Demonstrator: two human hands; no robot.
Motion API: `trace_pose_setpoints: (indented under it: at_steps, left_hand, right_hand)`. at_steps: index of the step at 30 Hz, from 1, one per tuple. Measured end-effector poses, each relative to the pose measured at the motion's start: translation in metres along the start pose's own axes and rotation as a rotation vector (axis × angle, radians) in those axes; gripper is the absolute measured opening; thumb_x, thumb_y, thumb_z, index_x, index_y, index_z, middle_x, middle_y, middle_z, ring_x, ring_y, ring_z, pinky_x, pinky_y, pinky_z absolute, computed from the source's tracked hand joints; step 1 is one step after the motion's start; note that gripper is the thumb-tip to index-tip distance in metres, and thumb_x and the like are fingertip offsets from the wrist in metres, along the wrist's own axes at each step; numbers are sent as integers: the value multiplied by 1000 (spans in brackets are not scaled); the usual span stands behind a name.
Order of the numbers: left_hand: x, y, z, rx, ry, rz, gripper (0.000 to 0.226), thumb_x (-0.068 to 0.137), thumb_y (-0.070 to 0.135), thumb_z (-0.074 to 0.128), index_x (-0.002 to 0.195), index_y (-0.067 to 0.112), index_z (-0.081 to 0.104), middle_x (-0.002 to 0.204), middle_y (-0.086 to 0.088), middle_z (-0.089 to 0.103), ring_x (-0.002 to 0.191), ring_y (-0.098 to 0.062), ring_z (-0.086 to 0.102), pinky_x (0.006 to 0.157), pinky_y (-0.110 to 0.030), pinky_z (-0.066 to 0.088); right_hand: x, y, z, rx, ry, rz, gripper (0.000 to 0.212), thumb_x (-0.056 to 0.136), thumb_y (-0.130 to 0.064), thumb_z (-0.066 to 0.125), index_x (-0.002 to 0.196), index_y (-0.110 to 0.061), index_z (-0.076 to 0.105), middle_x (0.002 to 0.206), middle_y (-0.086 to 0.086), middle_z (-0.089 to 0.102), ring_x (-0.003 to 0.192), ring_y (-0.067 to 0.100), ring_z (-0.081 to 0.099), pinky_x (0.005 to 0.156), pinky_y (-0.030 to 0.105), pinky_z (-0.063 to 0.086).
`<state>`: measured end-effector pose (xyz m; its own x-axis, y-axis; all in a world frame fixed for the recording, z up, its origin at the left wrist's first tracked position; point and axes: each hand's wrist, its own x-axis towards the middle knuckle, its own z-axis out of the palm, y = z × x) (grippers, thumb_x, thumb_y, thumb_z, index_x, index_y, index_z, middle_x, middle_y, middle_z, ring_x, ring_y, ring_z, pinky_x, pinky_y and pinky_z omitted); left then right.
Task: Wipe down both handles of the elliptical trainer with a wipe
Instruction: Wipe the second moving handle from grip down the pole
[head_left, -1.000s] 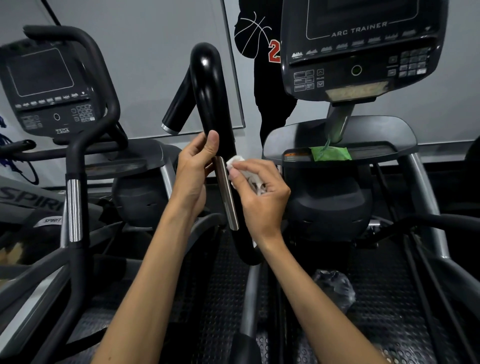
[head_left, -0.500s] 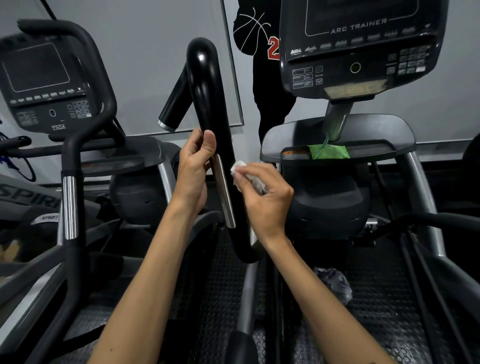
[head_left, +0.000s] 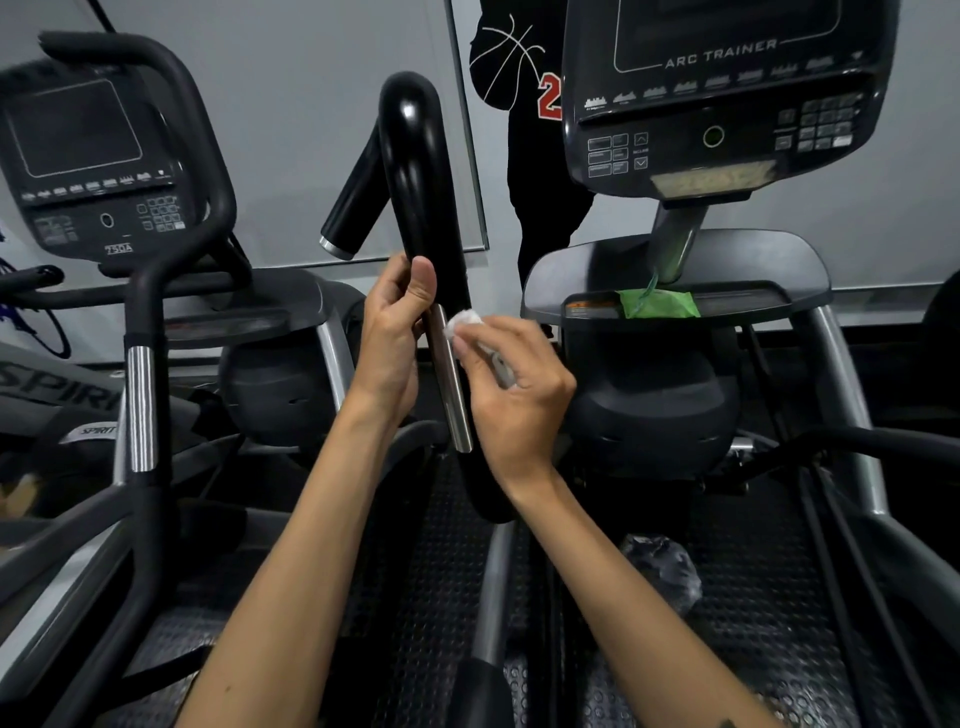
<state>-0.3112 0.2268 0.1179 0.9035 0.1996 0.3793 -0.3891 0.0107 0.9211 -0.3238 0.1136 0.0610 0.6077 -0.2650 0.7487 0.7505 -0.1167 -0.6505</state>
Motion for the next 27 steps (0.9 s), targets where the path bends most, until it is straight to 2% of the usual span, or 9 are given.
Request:
trace_pose_setpoints:
  at_steps: [5, 9, 12, 15, 19, 21, 24, 27]
  left_hand:
    - [0, -1, 0, 0, -3, 6, 63, 80, 69, 70, 100, 10, 57, 104, -16, 52, 93, -33, 44, 84, -50, 34]
    - [1, -1, 1, -24, -5, -2, 64, 80, 66, 72, 98, 7, 55, 100, -15, 48, 92, -34, 40, 86, -51, 33]
    - [1, -2, 0, -10, -3, -3, 63, 81, 66, 71, 97, 7, 56, 103, -16, 51, 94, -34, 43, 88, -51, 35]
    - [0, -1, 1, -8, -6, -14, 52, 83, 63, 71, 91, 14, 56, 104, -17, 51, 95, -34, 43, 91, -51, 36]
    - [0, 0, 1, -27, -2, -9, 63, 82, 63, 73, 98, 5, 53, 105, -16, 49, 95, -32, 41, 89, -50, 34]
    - [0, -1, 1, -20, -6, 0, 70, 81, 65, 72, 101, 1, 53, 105, -16, 50, 95, -32, 42, 89, -50, 36]
    - [-2, 0, 3, -10, -14, 11, 68, 80, 67, 71, 106, 6, 55, 105, -17, 52, 94, -34, 45, 88, -50, 38]
    - [-3, 0, 3, -14, -19, 11, 65, 81, 66, 71, 105, 8, 55, 106, -16, 52, 95, -33, 46, 90, -50, 39]
  right_hand:
    - [2, 5, -4, 35, 41, 50, 9, 83, 0, 80, 92, -4, 79, 91, 5, 75, 86, 13, 71, 80, 18, 53]
    - [-2, -7, 3, 3, 33, -4, 10, 85, -4, 81, 94, -5, 81, 93, 4, 73, 86, 14, 70, 80, 23, 56]
    - [-17, -4, -1, 40, 50, 135, 9, 83, -3, 81, 91, -7, 81, 91, 2, 73, 85, 10, 70, 79, 26, 56]
    - [-6, -5, 2, 90, 105, 223, 8, 83, -4, 81, 91, -7, 80, 90, 2, 73, 86, 7, 69, 80, 20, 54]
    - [-9, -15, 4, 23, 46, 124, 12, 82, -6, 83, 94, -8, 81, 93, 3, 68, 87, 3, 65, 81, 15, 50]
    - [-16, -9, -1, 28, 49, 176, 13, 81, -7, 84, 93, -8, 82, 93, 3, 66, 86, 4, 64, 80, 15, 50]
    - [-3, 0, -2, 72, 101, 301, 13, 81, -5, 83, 94, -8, 82, 94, 1, 66, 87, 2, 65, 79, 14, 51]
    - [5, -5, 3, 64, 88, 244, 13, 84, -4, 81, 96, -8, 81, 95, 1, 71, 90, 5, 68, 82, 15, 51]
